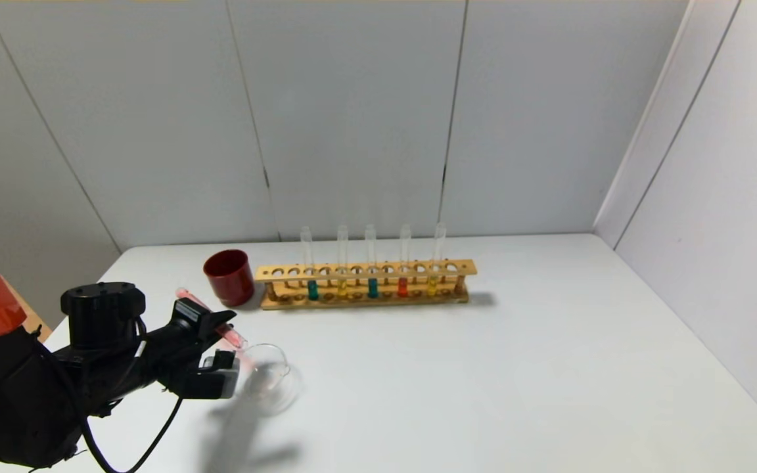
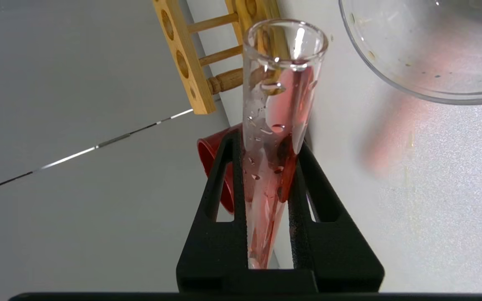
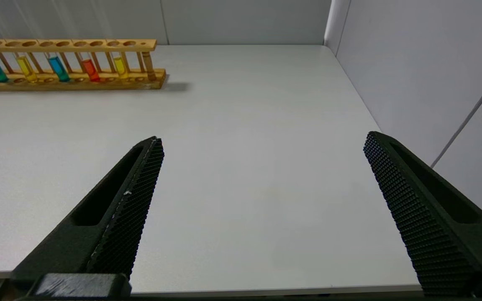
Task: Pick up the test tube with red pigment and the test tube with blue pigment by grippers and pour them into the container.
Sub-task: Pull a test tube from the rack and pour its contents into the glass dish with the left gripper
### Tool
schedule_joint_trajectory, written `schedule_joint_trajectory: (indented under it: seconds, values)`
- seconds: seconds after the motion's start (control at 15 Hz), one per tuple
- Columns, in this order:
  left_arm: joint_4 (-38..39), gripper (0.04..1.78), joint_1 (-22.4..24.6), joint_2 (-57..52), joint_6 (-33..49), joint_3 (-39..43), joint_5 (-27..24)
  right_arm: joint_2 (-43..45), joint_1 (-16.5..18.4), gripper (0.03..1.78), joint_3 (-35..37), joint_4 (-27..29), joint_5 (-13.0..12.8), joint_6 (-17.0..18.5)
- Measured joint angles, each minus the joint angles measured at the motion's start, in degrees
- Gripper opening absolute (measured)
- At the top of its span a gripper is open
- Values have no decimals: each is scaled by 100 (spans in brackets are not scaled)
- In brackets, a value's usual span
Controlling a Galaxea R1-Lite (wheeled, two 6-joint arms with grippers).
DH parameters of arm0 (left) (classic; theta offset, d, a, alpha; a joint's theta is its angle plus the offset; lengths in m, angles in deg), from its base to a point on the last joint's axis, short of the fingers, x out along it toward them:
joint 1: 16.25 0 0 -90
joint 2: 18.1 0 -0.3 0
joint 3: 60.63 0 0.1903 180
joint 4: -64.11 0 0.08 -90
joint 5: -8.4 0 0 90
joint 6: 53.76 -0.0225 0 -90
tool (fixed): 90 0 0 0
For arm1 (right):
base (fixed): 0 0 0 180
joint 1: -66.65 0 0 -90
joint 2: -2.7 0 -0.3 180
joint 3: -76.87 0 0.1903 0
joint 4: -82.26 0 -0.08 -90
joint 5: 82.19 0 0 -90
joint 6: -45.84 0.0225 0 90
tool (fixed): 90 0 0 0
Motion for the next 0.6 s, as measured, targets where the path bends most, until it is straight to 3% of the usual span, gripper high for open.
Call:
schedule_joint_trajectory:
  seconds: [0.6]
  values:
    - [-1,32,27,-62,-372,17,2,0,2,175,0,0,0,0]
